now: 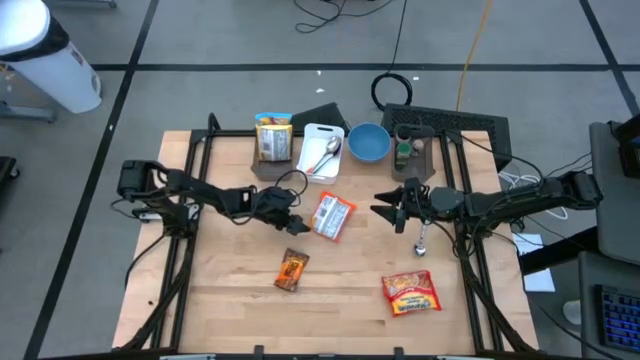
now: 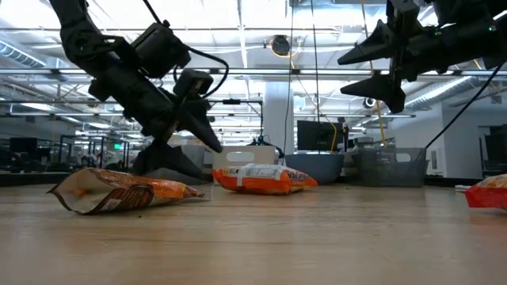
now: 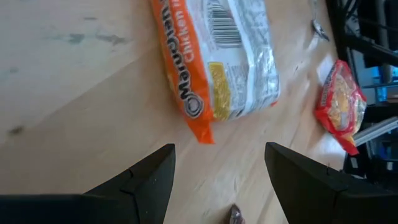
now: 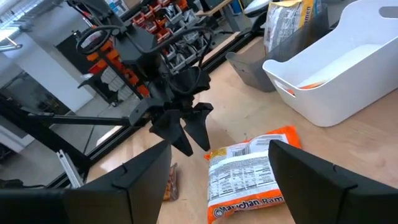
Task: Pick & Place Food Item
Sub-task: Put the orange noodle pack into the left black bin
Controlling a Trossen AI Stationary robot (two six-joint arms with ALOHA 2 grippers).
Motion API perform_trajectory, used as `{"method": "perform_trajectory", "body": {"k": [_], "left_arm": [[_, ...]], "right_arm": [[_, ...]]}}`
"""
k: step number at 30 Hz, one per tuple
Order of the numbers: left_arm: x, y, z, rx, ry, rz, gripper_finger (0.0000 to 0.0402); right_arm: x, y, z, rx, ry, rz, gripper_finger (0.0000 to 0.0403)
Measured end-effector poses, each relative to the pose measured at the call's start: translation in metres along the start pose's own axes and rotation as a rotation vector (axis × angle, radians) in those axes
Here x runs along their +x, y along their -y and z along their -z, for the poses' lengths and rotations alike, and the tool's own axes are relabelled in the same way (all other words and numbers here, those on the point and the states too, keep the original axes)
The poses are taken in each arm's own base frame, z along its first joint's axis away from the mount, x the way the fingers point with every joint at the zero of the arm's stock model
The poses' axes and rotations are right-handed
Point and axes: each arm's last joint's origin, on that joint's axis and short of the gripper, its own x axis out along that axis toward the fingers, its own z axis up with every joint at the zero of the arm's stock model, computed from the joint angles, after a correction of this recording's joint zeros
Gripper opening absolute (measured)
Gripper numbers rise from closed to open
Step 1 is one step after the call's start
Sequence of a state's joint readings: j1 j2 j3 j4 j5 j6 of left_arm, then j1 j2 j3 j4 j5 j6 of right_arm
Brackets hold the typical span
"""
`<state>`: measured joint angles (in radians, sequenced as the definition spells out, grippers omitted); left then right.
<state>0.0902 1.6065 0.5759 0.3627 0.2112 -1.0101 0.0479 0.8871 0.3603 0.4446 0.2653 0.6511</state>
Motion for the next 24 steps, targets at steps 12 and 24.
{"method": "perform_trajectory", "body": {"k": [12,24], "left_arm": [[0.016,0.003,-0.007,-0.002,0.016,-0.018,0.0255],[0.016,0.002,-0.007,0.002,0.002,-0.039,0.0254]], "right_arm": [[0.0,0.0,0.0,0.014,0.014,0.018,0.0263],[0.0,0.001,0.0,0.012,0.014,0.019,0.0263]]}}
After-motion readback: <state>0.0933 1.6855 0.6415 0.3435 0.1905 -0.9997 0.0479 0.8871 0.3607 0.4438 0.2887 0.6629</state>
